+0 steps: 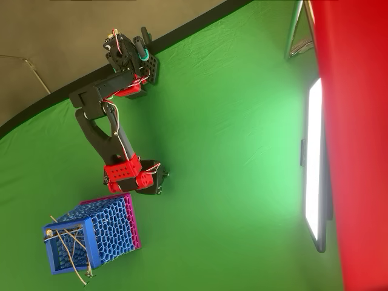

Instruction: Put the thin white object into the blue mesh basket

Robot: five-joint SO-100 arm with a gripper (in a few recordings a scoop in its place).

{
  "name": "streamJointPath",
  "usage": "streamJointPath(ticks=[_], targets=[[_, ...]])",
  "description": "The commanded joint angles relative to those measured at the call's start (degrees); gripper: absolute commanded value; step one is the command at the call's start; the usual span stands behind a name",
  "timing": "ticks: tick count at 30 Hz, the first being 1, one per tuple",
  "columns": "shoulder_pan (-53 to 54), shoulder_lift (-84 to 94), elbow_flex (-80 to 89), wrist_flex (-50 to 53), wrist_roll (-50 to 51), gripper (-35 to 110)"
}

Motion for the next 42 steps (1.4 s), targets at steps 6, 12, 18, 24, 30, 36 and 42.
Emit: streamJointPath(ticks=[6, 12, 18, 24, 30, 36, 42], targets=[[-0.9, 0.4, -1.9, 0.7, -1.8, 2], [-1.8, 6.2, 0.4, 0.7, -3.3, 2], [-2.5, 16.3, -0.7, 0.7, -4.6, 1], [-2.5, 26.5, -0.8, -6.4, -8.3, 1], [0.4, 34.3, 1.1, -21.8, -14.9, 1], [1.7, 35.5, 1.1, -36.0, -20.8, 1], [5.0, 36.1, 1.2, -47.0, -17.3, 1]])
